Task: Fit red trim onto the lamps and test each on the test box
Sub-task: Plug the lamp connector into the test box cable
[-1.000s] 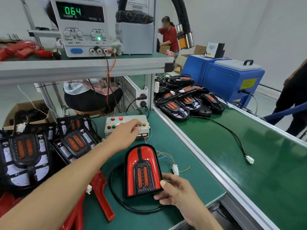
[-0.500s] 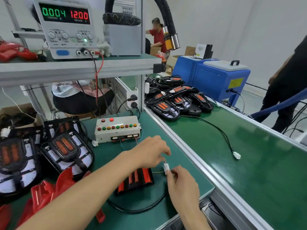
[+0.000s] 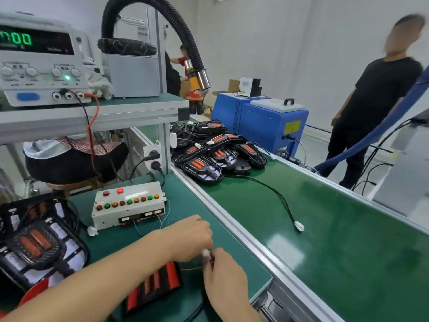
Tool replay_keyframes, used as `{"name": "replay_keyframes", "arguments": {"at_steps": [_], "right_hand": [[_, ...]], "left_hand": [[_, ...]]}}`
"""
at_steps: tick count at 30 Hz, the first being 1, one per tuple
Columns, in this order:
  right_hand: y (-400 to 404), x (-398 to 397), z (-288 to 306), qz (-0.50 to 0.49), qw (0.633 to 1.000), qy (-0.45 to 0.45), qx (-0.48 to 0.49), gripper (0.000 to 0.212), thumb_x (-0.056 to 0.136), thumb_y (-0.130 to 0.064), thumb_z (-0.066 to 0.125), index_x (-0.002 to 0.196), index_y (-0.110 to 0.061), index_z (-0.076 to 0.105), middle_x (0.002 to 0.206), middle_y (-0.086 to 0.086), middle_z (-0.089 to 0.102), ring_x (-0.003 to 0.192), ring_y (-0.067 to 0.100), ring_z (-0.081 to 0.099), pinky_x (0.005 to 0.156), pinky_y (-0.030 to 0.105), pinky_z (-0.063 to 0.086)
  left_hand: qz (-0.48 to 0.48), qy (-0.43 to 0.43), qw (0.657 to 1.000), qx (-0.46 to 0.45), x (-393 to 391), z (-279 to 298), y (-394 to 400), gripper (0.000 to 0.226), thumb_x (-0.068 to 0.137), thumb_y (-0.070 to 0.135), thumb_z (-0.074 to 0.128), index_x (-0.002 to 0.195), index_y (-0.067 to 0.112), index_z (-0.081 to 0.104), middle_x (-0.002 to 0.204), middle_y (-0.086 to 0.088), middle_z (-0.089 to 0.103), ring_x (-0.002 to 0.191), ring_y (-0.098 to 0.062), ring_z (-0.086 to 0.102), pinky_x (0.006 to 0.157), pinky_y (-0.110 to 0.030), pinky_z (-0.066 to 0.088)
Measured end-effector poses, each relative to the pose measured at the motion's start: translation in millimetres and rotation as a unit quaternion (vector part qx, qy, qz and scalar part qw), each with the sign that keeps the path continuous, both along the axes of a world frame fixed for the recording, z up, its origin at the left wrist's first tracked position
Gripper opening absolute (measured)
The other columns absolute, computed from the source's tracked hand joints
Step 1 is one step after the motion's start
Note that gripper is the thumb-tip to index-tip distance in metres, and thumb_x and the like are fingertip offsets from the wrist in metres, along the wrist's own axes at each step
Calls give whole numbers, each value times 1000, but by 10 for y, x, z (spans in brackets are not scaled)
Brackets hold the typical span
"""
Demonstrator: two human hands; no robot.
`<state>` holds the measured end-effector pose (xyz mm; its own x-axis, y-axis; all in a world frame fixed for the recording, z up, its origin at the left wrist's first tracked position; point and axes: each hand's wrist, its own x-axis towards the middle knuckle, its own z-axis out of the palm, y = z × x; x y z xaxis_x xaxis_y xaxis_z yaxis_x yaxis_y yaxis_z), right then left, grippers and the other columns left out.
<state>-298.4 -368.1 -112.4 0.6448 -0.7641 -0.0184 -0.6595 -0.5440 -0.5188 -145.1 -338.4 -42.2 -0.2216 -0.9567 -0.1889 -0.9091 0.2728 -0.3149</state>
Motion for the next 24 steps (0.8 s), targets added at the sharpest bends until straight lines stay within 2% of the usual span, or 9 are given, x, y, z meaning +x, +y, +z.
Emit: {"name": "replay_keyframes", "arguments": {"at_steps": [4,9,12,14,20,22,24], "right_hand": [[23,64,-16,43,996,17,-71,37,108,-50,26,118,-24,50,116,-3,61,106,21,61,81,34,43],[21,37,-84,63,994,-2,-89,41,109,-50,23,109,-20,51,109,-4,55,99,17,55,74,27,34],[13,26,-105,71,994,-21,-82,38,109,-46,26,108,-18,52,105,-5,51,88,15,50,74,26,35],[9,14,-82,72,994,-32,-72,35,109,-44,29,103,-17,50,99,-7,46,80,15,42,70,25,30],[23,-41,-58,98,992,-64,-54,26,110,-39,32,91,-22,39,93,-5,42,73,16,39,67,26,28],[12,-55,-87,103,990,-76,-54,26,110,-37,34,91,-20,41,94,-5,43,73,17,41,67,26,28],[10,-84,-146,112,988,-93,-58,30,109,-36,37,95,-13,50,99,-3,46,75,19,47,69,28,33]], "left_hand": [[-52,49,997,-8,76,86,81,16,98,8,49,102,14,64,96,-4,66,94,-28,54,85,-42,46],[-105,42,993,-17,133,146,143,16,100,8,48,94,16,61,90,-1,64,89,-25,52,86,-38,44],[-126,15,991,-30,96,156,137,17,96,5,49,89,18,58,87,1,64,89,-25,54,98,-36,42],[-121,-4,992,-34,87,149,133,17,95,5,49,89,18,58,88,2,65,90,-25,55,105,-36,39],[-85,-2,996,34,118,164,97,15,101,8,49,95,12,62,92,-2,67,95,-23,51,90,-37,44],[-84,-6,996,34,129,176,100,16,101,8,49,96,11,64,92,-3,68,95,-24,52,89,-37,44],[-72,-7,997,20,202,216,107,16,100,6,50,94,10,64,89,-5,68,92,-26,54,88,-38,45]]}}
